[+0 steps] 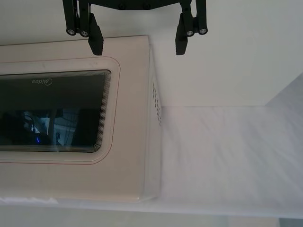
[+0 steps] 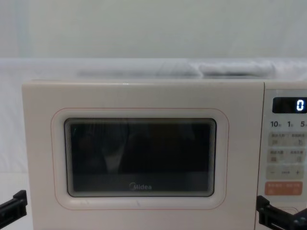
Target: Press the button to open the microwave door with one hand; close the microwave door with the other hand.
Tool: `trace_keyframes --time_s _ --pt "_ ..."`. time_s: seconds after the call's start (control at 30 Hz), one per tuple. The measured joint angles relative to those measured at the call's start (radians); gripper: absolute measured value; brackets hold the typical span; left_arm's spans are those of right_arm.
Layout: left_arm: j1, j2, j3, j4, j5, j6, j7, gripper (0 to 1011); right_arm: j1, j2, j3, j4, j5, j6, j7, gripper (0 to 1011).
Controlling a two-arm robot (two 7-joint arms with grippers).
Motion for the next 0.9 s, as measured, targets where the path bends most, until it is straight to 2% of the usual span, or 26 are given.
trace_keyframes --time_s 0.9 --pt "0.000 0.000 0.000 0.000 0.000 0.000 0.000 1001 0.000 0.000 0.000 0.000 0.000 0.000 0.000 1002"
